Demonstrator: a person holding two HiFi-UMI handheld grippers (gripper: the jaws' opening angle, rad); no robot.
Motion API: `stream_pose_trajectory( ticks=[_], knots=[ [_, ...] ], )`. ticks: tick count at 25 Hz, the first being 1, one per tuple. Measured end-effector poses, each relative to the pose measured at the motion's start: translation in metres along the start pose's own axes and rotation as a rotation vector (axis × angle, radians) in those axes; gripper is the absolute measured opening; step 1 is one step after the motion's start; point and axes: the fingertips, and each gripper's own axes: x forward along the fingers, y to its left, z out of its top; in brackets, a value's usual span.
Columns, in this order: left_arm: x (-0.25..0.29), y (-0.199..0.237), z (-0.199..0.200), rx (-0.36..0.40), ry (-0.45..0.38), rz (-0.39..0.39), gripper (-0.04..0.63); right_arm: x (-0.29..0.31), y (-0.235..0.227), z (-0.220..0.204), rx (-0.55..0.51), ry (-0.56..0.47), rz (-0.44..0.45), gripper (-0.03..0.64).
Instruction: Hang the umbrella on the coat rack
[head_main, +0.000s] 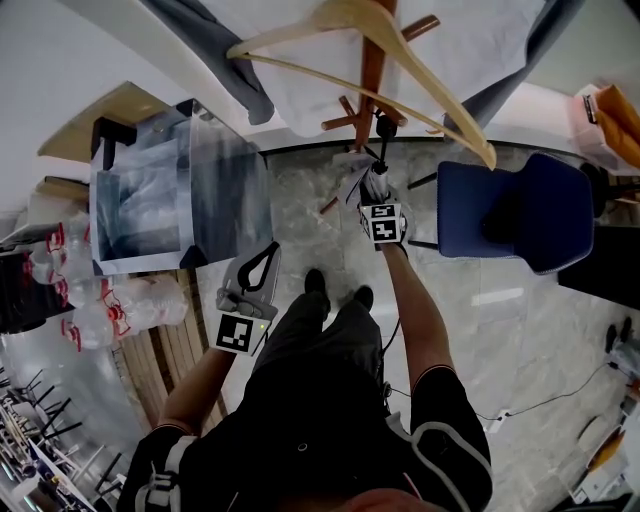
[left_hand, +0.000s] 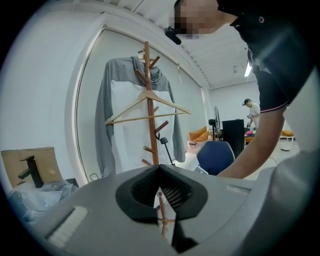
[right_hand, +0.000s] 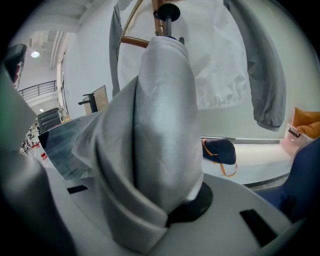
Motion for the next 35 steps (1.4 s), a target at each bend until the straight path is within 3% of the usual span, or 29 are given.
stream_pose_trajectory(
  ticks=[35],
  knots=[
    [0.005,0.014,-0.024,-0.007,0.038,0.028,0.002,0.046,-0.013,0.012,-0.094,-0.081,-0.092,0.140]
  ],
)
